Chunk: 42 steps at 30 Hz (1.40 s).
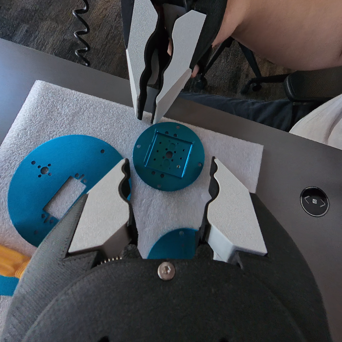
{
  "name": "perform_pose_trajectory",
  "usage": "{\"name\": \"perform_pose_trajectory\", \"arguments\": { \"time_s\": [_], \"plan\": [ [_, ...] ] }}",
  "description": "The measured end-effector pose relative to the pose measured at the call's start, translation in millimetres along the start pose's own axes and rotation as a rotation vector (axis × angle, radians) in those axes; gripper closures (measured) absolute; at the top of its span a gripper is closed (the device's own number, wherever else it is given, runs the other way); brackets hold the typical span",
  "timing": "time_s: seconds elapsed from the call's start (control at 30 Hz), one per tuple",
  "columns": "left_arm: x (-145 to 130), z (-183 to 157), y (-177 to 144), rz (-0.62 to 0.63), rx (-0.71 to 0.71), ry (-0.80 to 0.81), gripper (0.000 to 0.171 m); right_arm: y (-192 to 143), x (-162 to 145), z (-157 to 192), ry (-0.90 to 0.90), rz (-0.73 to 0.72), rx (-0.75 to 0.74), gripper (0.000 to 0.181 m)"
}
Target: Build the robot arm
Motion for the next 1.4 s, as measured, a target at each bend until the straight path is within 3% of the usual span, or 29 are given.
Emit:
{"name": "perform_pose_trajectory", "arguments": {
  "time_s": [0.23,0.47,0.63,1.4],
  "plan": [
    [-17,-3,-10,0.040,0.051,-0.006,0.095,-6,6,5,-0.014,-0.034,0.074,0.168],
    [-20,-3,-8,0.041,0.076,0.018,0.102,-11,4,18,-0.087,-0.036,0.175,0.148],
    [-20,-2,-8,0.029,0.084,0.036,0.107,-3,-3,22,-0.140,0.021,0.160,0.138],
    [-20,-2,-8,0.006,0.068,0.038,0.110,-3,-2,27,-0.143,0.011,0.184,0.132]
  ]
}}
Point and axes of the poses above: each gripper's, where its closed fingertips meet, y out along the fingers, x out of its top, z = x × y across the jaws, the point moved 4 cm from there along -y, back along the fingers, and after that the axes turned 5 degrees about z, right-handed, at the moved point
